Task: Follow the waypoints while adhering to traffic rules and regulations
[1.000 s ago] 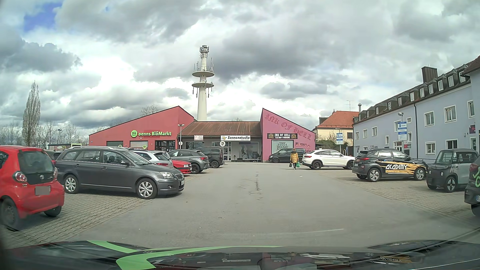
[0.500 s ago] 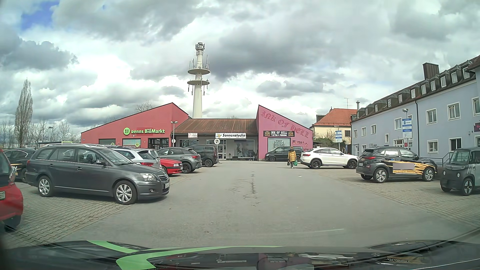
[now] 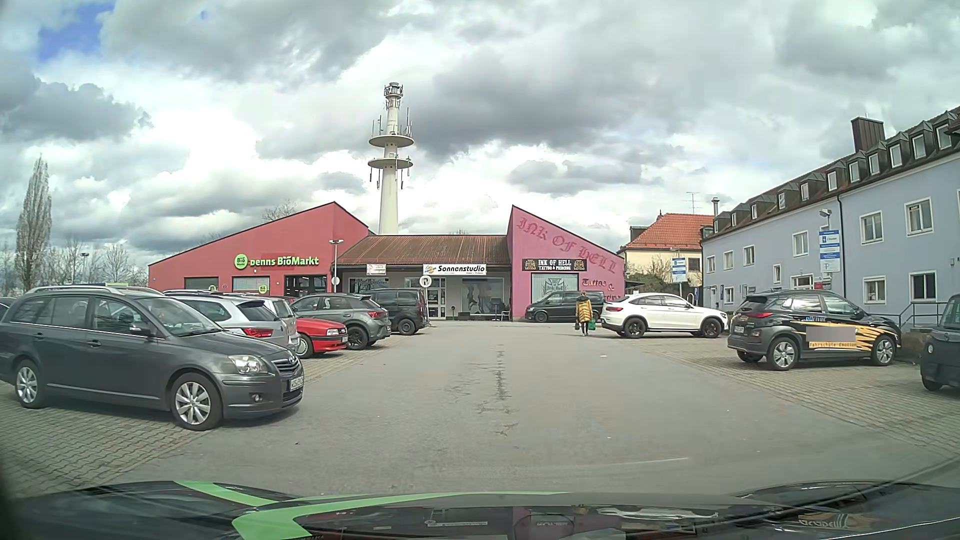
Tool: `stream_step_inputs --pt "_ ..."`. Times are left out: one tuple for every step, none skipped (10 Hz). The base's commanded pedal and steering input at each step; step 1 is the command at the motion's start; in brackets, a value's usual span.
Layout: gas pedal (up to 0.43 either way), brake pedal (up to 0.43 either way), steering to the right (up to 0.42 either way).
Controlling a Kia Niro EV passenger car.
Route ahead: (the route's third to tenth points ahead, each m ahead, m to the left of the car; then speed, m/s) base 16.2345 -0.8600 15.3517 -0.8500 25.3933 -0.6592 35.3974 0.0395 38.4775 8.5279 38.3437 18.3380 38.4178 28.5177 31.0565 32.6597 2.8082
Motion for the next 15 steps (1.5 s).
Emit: stream_step_inputs --pt "0.039 0.0 0.01" --pt "0.039 0.0 0.01" --pt "0.039 0.0 0.01" --pt "0.039 0.0 0.01" --pt "0.039 0.0 0.01" --pt "0.039 0.0 0.01" --pt "0.039 0.0 0.009" --pt "0.039 0.0 0.008" --pt "0.039 0.0 0.007" --pt "0.039 0.0 0.005" --pt "0.028 0.0 0.004" --pt "0.008 0.0 0.004" --pt "0.0 0.0 0.004" --pt "0.0 0.0 0.002" --pt "0.0 0.0 -0.005"
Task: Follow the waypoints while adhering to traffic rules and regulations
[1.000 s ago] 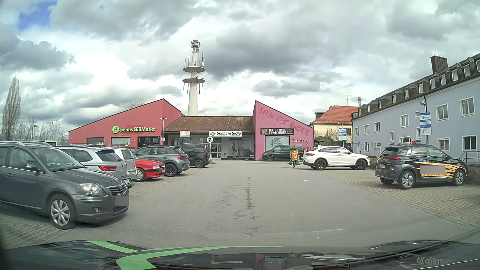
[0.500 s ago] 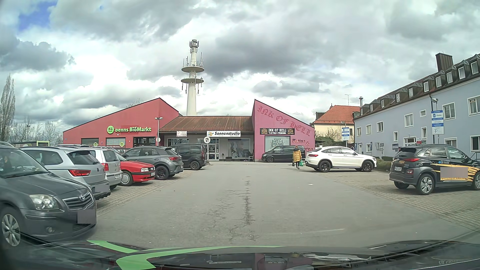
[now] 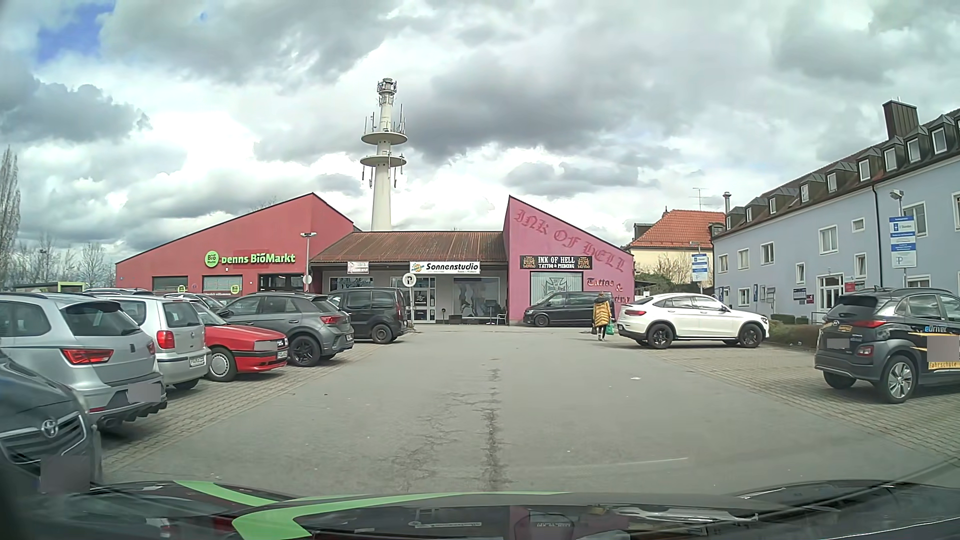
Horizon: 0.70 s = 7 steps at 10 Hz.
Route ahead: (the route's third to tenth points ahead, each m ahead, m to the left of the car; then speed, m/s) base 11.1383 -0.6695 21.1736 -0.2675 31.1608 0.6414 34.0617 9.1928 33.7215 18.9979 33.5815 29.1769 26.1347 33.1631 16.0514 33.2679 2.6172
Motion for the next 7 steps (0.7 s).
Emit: stream_step_inputs --pt "0.0 0.0 -0.015" --pt "0.0 0.0 -0.029" --pt "0.0 0.0 -0.049" --pt "0.0 0.0 -0.073" --pt "0.0 0.0 -0.092" --pt "0.0 0.0 -0.113" --pt "0.0 0.0 -0.129"
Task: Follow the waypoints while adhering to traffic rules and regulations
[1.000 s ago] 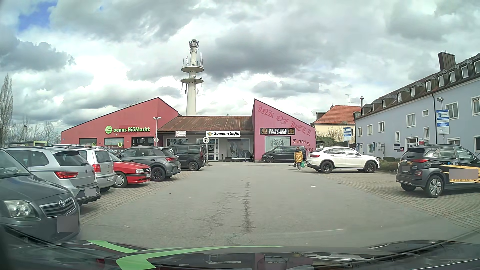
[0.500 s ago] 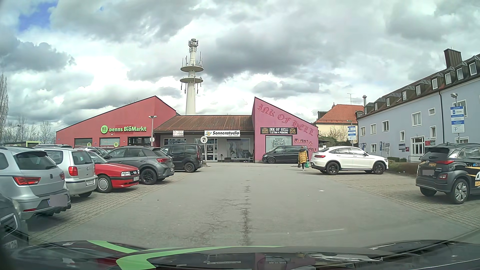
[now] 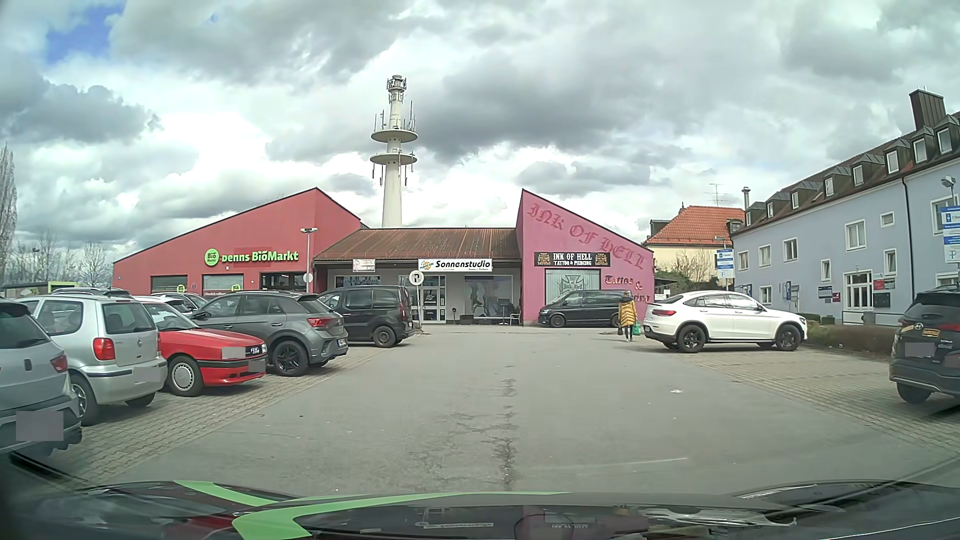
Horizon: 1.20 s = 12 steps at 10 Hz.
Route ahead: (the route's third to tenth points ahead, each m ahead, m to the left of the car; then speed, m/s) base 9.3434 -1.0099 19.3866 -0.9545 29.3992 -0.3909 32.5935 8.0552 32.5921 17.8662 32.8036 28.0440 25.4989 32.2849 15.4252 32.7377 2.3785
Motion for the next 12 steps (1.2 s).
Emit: stream_step_inputs --pt "0.008 0.0 -0.14" --pt "0.047 0.0 -0.148" --pt "0.047 0.0 -0.148" --pt "0.047 0.0 -0.147" --pt "0.047 0.0 -0.144" --pt "0.047 0.0 -0.134" --pt "0.047 0.0 -0.118" --pt "0.047 0.0 -0.106" --pt "0.047 0.0 -0.089" --pt "0.039 0.0 -0.073" --pt "0.0 0.0 -0.05" --pt "0.0 0.0 -0.033"
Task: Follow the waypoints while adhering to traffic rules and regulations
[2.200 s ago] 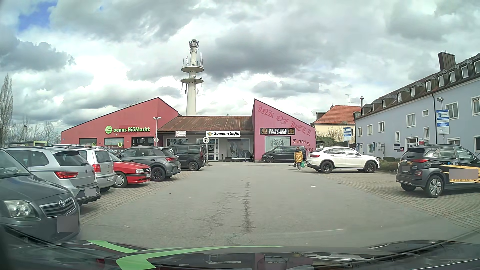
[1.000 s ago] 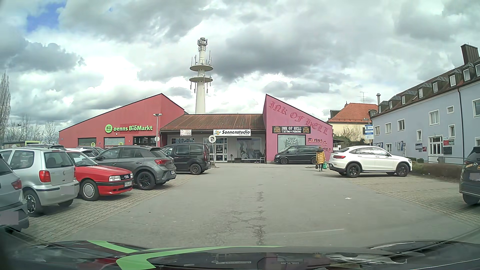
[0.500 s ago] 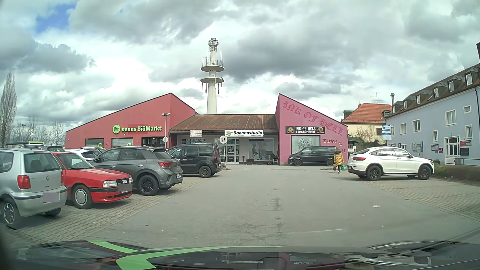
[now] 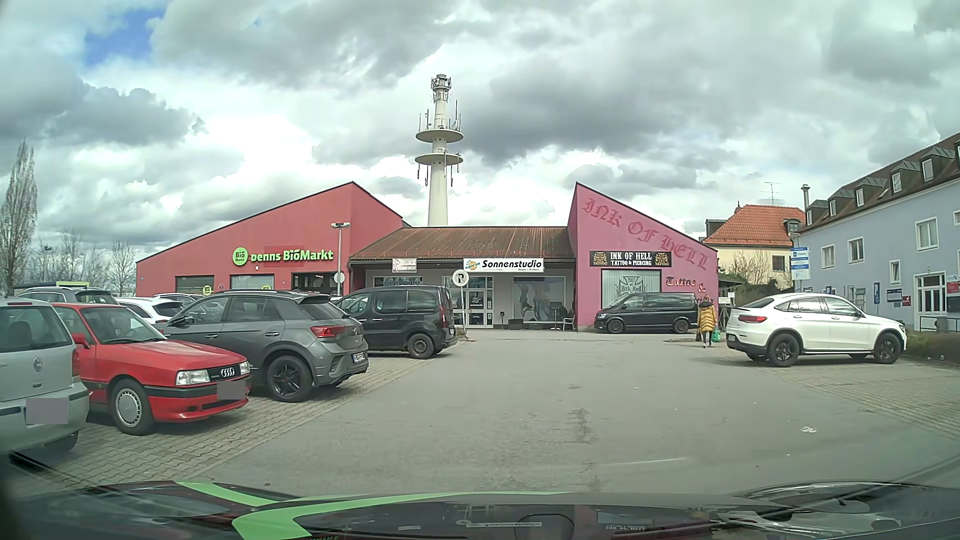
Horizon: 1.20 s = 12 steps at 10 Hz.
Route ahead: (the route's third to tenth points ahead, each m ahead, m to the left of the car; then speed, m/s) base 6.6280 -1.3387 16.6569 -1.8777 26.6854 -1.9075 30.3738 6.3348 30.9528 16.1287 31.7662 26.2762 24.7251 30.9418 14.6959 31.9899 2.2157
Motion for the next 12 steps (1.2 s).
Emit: stream_step_inputs --pt "0.0 0.0 -0.008" --pt "0.0 0.0 0.015" --pt "0.0 0.0 0.031" --pt "0.0 0.0 0.051" --pt "0.0 0.0 0.074" --pt "0.0 0.0 0.095" --pt "0.0 0.0 0.127" --pt "0.0 0.0 0.163" --pt "0.0 0.0 0.202" --pt "0.0 0.0 0.256" --pt "0.0 0.0 0.308" --pt "0.0 0.0 0.353"
